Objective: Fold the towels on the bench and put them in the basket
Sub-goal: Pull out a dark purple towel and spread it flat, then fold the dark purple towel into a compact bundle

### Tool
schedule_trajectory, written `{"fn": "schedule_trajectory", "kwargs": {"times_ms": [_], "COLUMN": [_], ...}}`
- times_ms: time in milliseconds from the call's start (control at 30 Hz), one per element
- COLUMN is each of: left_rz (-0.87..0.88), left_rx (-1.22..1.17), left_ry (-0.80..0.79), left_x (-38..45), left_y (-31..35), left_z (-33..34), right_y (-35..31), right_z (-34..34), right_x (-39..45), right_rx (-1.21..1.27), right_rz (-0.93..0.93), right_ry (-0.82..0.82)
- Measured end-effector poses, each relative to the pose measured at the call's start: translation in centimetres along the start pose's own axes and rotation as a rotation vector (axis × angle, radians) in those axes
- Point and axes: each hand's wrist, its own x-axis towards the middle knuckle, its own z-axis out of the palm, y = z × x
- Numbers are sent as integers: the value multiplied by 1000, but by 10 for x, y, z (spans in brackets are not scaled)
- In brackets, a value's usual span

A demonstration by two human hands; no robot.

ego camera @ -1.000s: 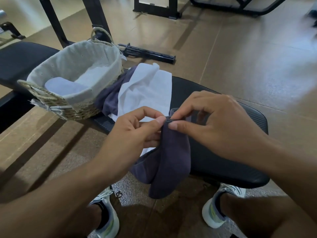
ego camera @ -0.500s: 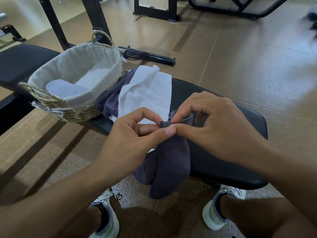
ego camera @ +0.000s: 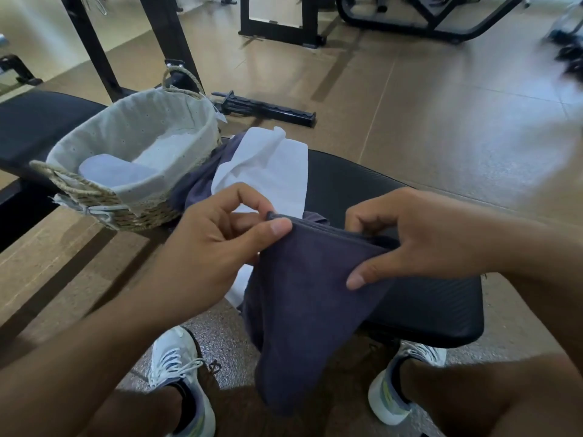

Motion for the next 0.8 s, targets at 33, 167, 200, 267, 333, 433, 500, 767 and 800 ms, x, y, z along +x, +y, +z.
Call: {"fn": "schedule_trajectory", "kwargs": {"times_ms": [33,167,200,267,333,433,500,767,800], "left_rz": [14,49,55,71,101,116,88,-150,-175], "left_rx": [24,69,69,43,45,118,113,258,288], "left_ry": [28,-6,-53,-107,-102,-93,-97,-378,-394], "left_x": [1,1,-1,-7,-11,-12,-9,-1,0], "left_y": [0,8,11,15,13,3,-4,-43,-49], "left_z": [0,-4,-4,2,10,23,26,29,29], "right_y": [-2,-12,-16,-25,-36,-45,-44,-32,-28], "right_z": [-2,-14,-17,-18,-9,15,22,-5,-12], "right_x": [-2,-15,-20,-26,-26,-17,-13,-18,-19], "right_rx": [36,107,121,130,61,-120,-184,34,66], "right_rz": [13,89,104,117,117,112,124,126,126], "right_ry": [8,-39,-87,-162,-103,105,146,262,326]}}
